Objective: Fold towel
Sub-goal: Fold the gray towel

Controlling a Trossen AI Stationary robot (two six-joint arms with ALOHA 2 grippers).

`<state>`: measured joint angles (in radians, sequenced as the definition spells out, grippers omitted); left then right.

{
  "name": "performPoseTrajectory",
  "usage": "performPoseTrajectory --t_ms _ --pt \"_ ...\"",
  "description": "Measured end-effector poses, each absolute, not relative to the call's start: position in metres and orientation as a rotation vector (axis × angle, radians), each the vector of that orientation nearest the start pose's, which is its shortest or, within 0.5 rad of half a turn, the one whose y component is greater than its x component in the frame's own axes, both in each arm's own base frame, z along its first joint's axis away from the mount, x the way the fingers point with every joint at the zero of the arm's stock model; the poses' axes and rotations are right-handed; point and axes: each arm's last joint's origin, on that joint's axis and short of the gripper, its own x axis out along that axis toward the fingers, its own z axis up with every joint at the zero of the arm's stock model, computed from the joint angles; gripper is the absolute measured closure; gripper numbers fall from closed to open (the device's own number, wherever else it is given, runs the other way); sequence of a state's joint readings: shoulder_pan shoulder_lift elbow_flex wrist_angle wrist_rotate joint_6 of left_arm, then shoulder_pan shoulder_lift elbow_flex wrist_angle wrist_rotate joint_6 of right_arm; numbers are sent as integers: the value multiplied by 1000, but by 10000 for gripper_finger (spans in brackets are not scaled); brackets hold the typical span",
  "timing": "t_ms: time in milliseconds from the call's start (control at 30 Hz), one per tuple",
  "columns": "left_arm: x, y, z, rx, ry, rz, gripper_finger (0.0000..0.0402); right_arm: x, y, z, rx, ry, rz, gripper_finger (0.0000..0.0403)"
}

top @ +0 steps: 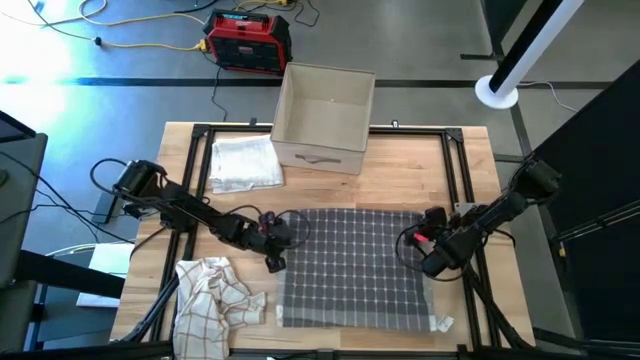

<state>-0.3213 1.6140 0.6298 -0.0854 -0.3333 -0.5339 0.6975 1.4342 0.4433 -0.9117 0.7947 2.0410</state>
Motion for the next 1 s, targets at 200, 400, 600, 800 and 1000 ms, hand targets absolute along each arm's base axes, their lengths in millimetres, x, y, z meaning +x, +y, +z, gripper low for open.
performPoseTrajectory --t_ms 200,400,600,800,1000 --pt "247 -70 153 -221 834 251 401 139 96 131 428 747 -1028 403" --pt "247 -86 158 -325 840 26 401 164 130 147 466 861 -723 403" --pt "251 -139 145 -381 799 -291 401 179 142 152 437 763 -557 403" --pt "237 -172 125 -405 862 -324 401 183 136 153 368 734 -569 403" --pt "232 -183 121 -421 848 -297 401 186 132 152 371 784 -562 403"
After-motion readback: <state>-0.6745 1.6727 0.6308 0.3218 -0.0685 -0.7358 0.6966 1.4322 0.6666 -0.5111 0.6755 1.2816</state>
